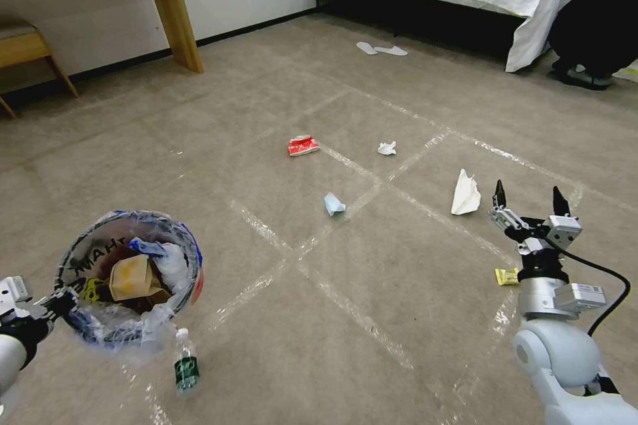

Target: Pick up the trash bin and place the garbage on the floor into it.

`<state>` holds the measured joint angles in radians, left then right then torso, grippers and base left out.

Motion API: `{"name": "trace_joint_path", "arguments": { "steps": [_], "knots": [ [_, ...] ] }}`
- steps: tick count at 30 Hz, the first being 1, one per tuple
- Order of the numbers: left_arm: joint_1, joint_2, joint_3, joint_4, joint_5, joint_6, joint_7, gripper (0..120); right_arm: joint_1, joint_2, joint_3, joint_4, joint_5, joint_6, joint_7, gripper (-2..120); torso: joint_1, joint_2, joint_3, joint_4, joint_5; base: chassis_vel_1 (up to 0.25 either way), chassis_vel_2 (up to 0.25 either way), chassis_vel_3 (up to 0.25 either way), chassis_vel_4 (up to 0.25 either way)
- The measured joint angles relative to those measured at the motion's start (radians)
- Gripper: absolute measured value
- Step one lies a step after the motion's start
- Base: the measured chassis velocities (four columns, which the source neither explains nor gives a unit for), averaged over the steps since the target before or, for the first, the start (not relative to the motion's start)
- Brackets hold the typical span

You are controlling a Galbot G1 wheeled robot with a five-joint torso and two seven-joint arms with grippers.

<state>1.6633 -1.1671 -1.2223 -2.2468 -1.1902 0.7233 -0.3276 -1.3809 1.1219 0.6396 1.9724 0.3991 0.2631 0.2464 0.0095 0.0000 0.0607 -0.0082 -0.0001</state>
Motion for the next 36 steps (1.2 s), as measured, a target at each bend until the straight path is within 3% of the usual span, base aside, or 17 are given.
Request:
{"name": "trace_joint_path", "arguments": {
  "steps": [36],
  "knots": [
    [-0.012,0.007,-0.002,0.034,0.001,-0.005,0.004,0,0.032,0.0,-0.048,-0.032,-0.009,-0.001,0.007,100,0.0,0.0,0.0,-0.0001,0.0,-0.096,0.094,0.094,-0.095]
  ]
}}
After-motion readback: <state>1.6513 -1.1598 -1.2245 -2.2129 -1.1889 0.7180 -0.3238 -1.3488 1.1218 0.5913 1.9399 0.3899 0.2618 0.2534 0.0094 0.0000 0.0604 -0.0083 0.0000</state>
